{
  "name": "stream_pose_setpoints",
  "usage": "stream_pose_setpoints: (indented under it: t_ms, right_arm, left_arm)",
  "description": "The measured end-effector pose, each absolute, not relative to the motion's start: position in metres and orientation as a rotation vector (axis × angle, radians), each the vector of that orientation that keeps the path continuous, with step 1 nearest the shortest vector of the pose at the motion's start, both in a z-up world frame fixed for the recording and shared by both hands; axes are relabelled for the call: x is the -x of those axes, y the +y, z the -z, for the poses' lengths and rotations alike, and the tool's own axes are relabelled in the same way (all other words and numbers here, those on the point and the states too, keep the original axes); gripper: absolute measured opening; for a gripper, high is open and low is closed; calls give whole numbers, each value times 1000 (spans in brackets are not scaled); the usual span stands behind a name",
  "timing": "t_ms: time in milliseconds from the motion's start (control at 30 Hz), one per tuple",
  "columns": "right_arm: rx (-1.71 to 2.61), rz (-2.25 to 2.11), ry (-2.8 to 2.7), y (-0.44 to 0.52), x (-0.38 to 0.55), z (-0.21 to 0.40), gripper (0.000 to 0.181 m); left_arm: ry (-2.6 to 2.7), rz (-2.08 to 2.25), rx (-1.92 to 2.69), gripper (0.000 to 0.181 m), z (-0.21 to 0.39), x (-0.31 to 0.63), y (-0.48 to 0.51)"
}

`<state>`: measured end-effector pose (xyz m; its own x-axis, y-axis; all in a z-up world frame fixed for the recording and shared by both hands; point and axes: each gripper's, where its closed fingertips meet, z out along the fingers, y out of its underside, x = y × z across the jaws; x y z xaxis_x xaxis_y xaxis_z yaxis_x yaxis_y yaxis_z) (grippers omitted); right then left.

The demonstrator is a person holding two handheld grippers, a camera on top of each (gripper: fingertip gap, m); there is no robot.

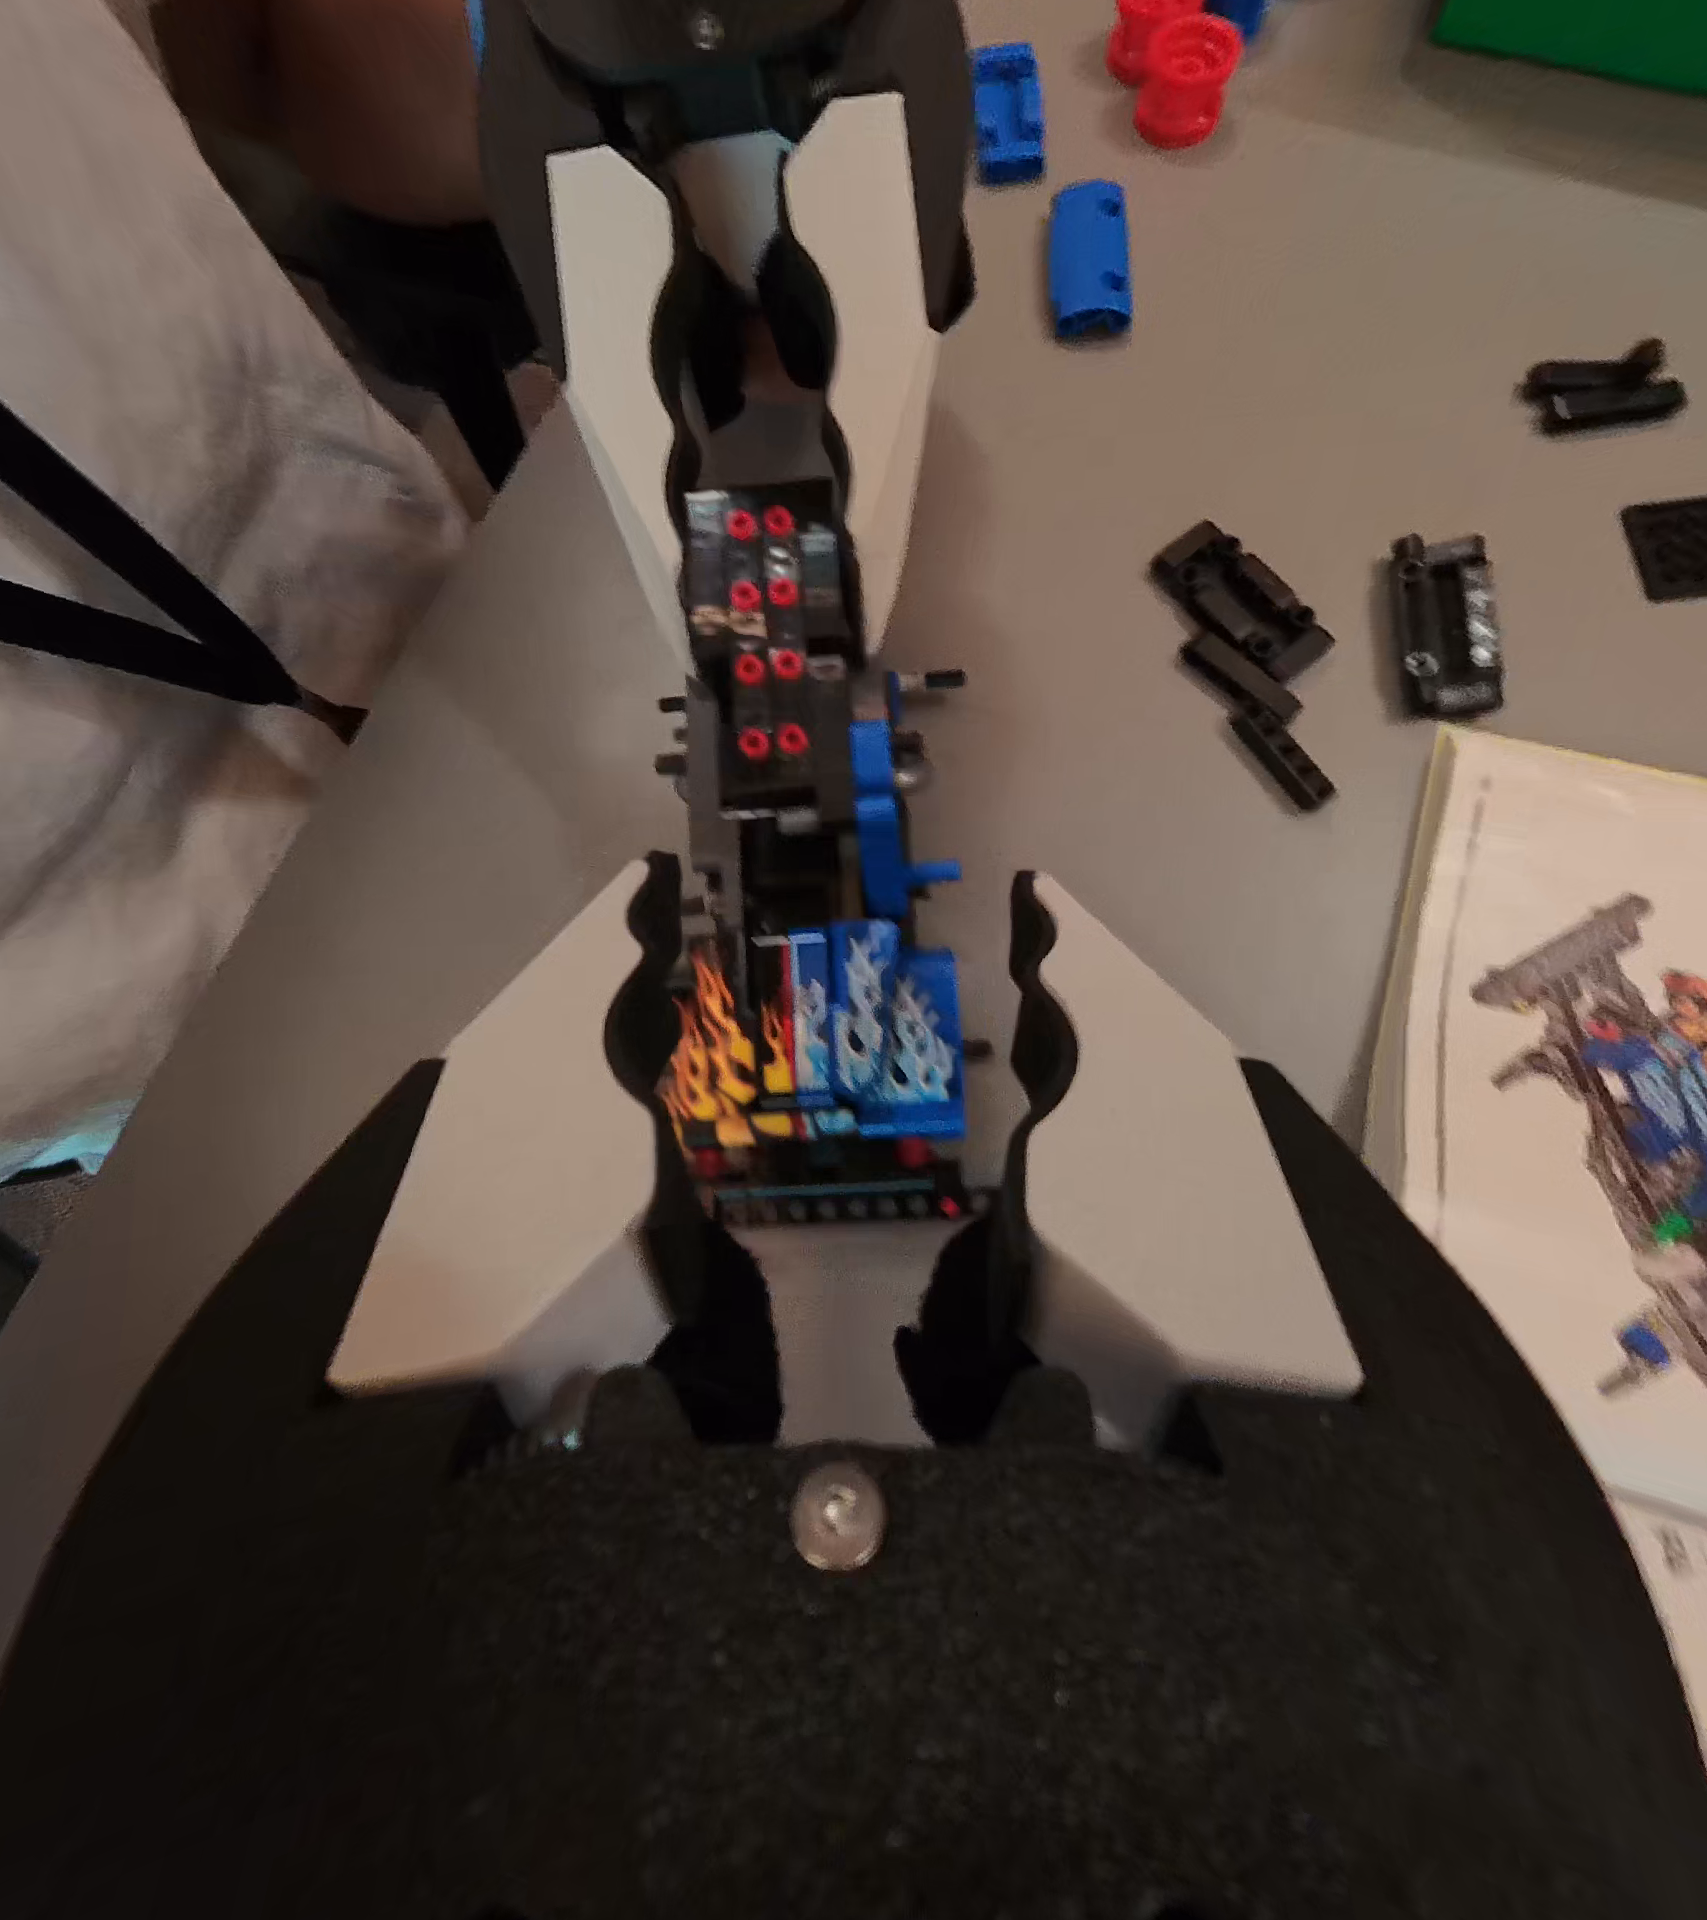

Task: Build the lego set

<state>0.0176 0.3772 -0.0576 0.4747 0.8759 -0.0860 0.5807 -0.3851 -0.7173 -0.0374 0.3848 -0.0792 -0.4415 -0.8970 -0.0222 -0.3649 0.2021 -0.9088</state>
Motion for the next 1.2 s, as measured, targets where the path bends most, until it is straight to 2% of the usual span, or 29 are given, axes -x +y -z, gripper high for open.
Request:
stream_pose_setpoints:
  t_ms: [67, 167, 233, 333, 467, 600, 733, 867, 967, 1167, 1200]
  right_arm:
    - [2152, -554, -1163, 377, -39, 68, 64]
    - [2211, -727, -1025, 363, -38, 87, 74]
    - [2178, -795, -976, 356, -24, 93, 77]
    - [2202, -639, -937, 351, -17, 100, 76]
    - [2213, -695, -872, 324, 9, 92, 68]
    - [2143, -762, -839, 299, 45, 84, 68]
    - [2045, -570, -627, 316, 26, 78, 70]
    - [2103, -511, -527, 338, 29, 109, 83]
    - [2055, -527, -546, 342, 54, 107, 82]
    - [2075, -504, -451, 337, 78, 108, 104]
    - [2080, -543, -445, 334, 83, 108, 101]
  left_arm:
    - [1965, 1209, 1136, 34, 79, 40, 386]
    - [2019, 1199, 1091, 36, 79, 40, 392]
    - [2030, 1160, 1050, 40, 78, 37, 402]
    - [2021, 1062, 1059, 54, 76, 25, 430]
    - [1944, 905, 1097, 42, 75, 4, 465]
    - [1822, 844, 1221, 42, 72, 3, 477]
    - [1713, 1002, 1365, 38, 66, 34, 459]
    - [1751, 1267, 1529, 35, 84, 60, 401]
    - [1776, 1304, 1563, 43, 98, 63, 382]
    - [1838, 1392, 1548, 44, 98, 58, 384]
    - [1857, 1398, 1536, 45, 98, 58, 386]
